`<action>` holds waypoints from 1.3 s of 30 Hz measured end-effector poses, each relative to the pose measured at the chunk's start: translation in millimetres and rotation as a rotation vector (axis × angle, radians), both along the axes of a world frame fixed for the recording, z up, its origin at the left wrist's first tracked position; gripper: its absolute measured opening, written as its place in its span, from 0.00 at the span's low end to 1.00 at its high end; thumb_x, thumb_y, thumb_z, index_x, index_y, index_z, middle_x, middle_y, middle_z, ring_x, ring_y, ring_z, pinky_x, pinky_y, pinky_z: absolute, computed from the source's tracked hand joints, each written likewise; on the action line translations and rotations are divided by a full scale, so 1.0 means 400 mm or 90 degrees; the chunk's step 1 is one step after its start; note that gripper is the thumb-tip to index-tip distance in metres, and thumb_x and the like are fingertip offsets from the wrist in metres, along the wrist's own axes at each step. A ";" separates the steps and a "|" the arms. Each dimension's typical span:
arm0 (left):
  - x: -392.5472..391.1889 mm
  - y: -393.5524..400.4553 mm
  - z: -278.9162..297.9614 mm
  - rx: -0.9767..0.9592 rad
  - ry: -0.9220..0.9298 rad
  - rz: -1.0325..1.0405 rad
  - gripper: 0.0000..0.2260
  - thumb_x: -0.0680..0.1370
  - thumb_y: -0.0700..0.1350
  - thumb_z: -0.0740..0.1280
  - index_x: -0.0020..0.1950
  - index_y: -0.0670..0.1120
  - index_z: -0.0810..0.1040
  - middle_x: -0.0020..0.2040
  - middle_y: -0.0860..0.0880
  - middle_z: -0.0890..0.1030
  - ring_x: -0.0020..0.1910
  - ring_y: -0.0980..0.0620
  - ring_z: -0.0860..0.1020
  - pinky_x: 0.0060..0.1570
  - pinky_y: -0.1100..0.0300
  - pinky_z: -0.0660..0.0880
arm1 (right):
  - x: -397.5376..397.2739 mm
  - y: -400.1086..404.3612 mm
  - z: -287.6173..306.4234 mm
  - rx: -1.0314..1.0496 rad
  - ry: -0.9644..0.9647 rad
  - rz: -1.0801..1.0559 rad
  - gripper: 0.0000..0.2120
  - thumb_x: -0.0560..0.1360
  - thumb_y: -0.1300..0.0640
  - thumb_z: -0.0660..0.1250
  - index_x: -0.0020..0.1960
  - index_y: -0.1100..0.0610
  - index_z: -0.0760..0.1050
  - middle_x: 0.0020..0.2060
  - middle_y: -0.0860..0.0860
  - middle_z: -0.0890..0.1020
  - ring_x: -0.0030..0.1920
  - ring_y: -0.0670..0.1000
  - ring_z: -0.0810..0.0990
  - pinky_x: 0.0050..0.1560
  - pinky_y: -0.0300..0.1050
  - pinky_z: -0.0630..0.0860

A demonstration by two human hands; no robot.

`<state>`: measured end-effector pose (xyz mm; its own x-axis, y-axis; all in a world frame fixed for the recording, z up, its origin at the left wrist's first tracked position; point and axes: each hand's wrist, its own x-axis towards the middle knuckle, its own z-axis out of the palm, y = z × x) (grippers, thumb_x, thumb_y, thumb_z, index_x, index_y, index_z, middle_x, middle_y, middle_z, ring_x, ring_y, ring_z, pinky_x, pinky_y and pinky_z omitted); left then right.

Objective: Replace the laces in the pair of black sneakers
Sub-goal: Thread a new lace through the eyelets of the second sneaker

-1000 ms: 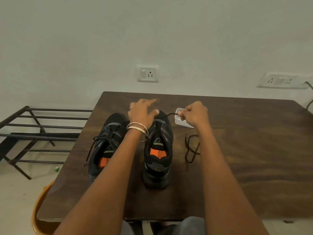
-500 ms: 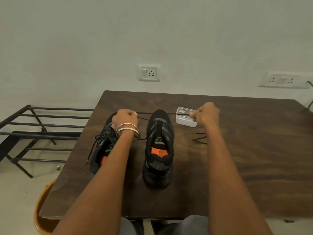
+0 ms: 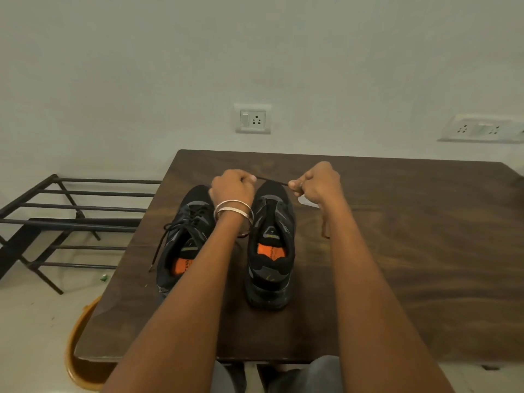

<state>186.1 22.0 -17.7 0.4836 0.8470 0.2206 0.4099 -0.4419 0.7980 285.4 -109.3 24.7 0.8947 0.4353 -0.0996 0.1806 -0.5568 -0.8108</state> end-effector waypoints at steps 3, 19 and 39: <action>-0.038 0.037 0.002 -0.085 -0.047 0.178 0.09 0.78 0.45 0.65 0.49 0.48 0.85 0.44 0.43 0.84 0.51 0.41 0.79 0.58 0.47 0.75 | 0.032 -0.035 -0.015 -0.063 -0.048 -0.069 0.10 0.74 0.62 0.73 0.52 0.68 0.81 0.45 0.57 0.83 0.39 0.49 0.79 0.35 0.35 0.74; 0.003 -0.022 0.043 0.086 0.077 -0.014 0.10 0.79 0.47 0.64 0.48 0.50 0.85 0.48 0.50 0.84 0.57 0.45 0.73 0.58 0.50 0.69 | -0.013 -0.004 0.018 0.049 0.025 0.013 0.07 0.74 0.58 0.74 0.46 0.63 0.84 0.39 0.52 0.84 0.35 0.41 0.78 0.30 0.31 0.70; 0.005 -0.021 0.023 -0.011 0.067 -0.140 0.05 0.74 0.49 0.72 0.46 0.49 0.86 0.39 0.50 0.83 0.49 0.46 0.79 0.59 0.45 0.72 | -0.027 0.019 0.003 0.084 0.069 0.036 0.05 0.73 0.63 0.74 0.46 0.65 0.84 0.37 0.57 0.84 0.30 0.43 0.78 0.23 0.31 0.69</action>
